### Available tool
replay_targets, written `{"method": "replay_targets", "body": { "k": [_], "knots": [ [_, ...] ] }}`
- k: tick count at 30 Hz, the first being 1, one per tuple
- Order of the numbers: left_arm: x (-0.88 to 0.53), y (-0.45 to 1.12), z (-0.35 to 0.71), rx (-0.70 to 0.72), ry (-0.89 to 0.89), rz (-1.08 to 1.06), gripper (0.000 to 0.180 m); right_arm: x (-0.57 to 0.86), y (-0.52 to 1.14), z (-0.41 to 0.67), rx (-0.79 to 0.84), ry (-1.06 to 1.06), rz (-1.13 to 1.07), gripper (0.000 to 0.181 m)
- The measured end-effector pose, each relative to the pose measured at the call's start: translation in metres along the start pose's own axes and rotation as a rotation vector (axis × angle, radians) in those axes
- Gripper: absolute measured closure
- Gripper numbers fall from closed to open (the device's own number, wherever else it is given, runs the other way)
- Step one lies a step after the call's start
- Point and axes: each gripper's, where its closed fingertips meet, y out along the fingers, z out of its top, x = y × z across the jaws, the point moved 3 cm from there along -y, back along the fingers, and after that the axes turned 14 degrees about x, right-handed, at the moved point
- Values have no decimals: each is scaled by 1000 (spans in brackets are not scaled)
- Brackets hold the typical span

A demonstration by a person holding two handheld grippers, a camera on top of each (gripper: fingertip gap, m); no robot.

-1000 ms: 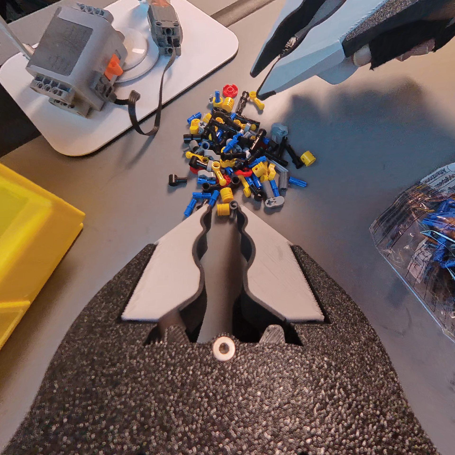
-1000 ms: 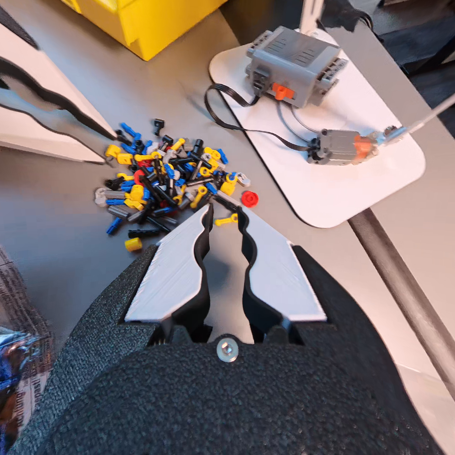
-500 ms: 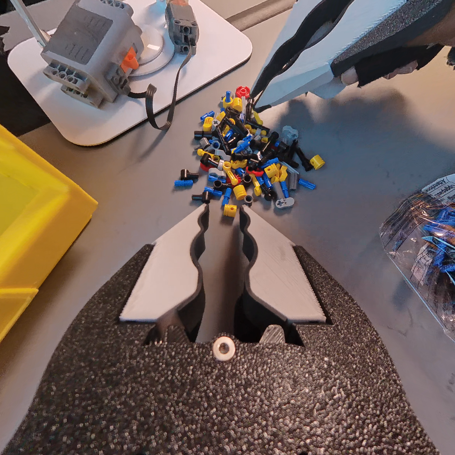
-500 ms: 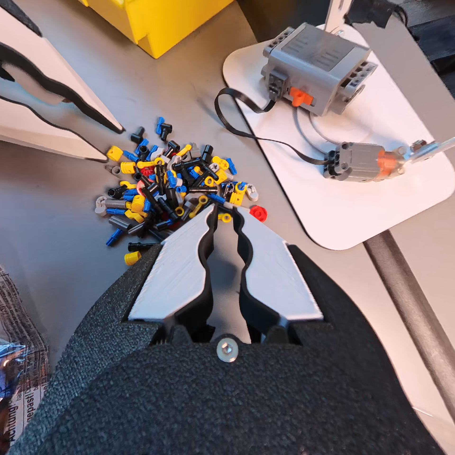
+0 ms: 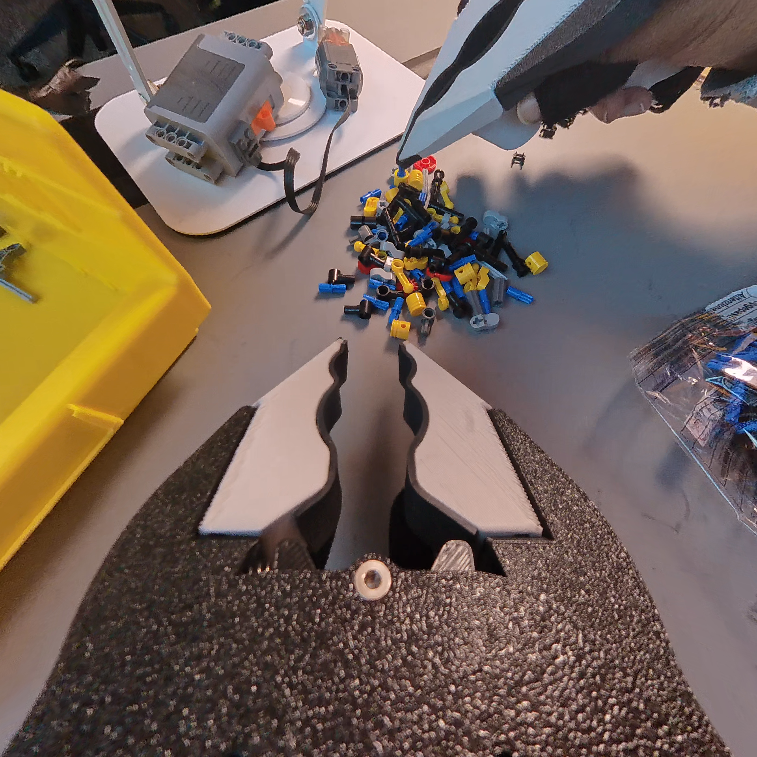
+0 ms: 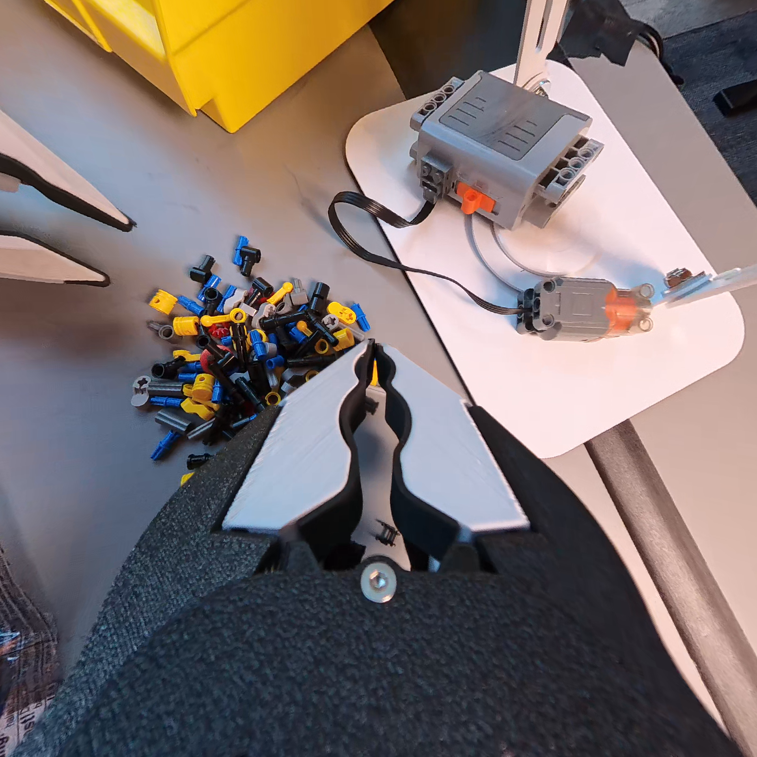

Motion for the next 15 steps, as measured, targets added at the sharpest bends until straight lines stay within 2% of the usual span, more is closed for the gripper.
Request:
{"method": "replay_targets", "body": {
  "k": [2, 6, 9, 15],
  "knots": [
    [0, -1, 0, 3, -3, -1, 157, 0, -1, 2, 11, 2, -5, 180],
    [0, -1, 2, 9, -1, -5, 157, 0, -1, 2, 4, 24, -6, 168],
    [2, -1, 2, 8, 2, -13, 157, 1, 3, -6, -42, 9, -17, 177],
    [3, -2, 2, 13, 3, -22, 157, -8, 0, 18, 70, 16, 26, 178]
  ]
}}
